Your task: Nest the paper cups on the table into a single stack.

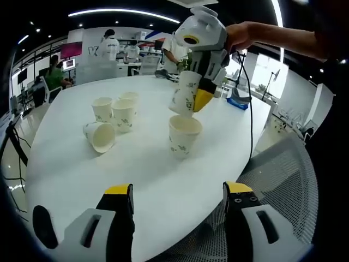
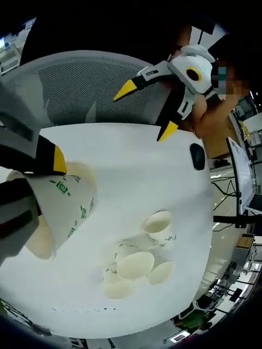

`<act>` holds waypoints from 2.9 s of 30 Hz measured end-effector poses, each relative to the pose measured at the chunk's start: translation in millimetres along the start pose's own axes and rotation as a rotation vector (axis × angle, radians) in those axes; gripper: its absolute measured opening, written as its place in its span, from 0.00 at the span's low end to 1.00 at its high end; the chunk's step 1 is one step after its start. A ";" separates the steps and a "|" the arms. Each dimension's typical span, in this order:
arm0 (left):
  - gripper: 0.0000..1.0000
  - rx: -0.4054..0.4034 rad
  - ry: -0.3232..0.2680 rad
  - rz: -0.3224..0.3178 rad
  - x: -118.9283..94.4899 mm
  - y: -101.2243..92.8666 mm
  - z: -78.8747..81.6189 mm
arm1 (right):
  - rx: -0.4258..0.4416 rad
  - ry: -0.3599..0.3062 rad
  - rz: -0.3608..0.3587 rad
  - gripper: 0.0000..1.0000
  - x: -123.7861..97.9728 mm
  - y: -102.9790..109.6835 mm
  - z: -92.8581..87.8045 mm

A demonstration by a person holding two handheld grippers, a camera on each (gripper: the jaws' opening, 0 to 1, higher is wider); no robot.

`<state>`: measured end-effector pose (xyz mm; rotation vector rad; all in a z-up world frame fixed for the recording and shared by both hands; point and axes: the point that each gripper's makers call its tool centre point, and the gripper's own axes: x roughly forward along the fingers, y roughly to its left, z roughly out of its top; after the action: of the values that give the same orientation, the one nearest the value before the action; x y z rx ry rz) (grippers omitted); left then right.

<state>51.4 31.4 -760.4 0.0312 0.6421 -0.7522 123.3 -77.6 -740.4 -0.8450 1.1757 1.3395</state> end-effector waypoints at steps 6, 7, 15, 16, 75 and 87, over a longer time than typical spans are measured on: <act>0.66 -0.007 0.002 0.004 0.1 0.7 0.4 | -0.030 0.055 0.013 0.00 6.3 4.6 -7.1; 0.66 -0.008 0.001 0.005 0.0 0.9 0.6 | -0.036 0.062 0.016 0.00 7.7 4.2 -8.4; 0.66 -0.014 0.000 0.013 0.6 3.0 0.7 | -0.077 0.133 0.022 0.00 18.7 -0.6 -16.6; 0.66 -0.015 0.000 0.013 0.6 3.2 0.8 | -0.081 0.145 0.019 0.00 18.7 -0.6 -18.1; 0.65 -0.003 0.009 0.005 3.8 3.5 -2.0 | 0.041 0.132 -0.015 0.09 21.6 -2.0 -12.9; 0.65 0.004 0.012 0.007 2.4 2.0 -2.1 | 0.079 0.051 -0.060 0.17 5.7 -6.3 -0.6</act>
<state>53.0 32.0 -763.8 0.0420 0.6512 -0.7469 128.6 -77.3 -747.1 -0.8556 1.2254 1.2216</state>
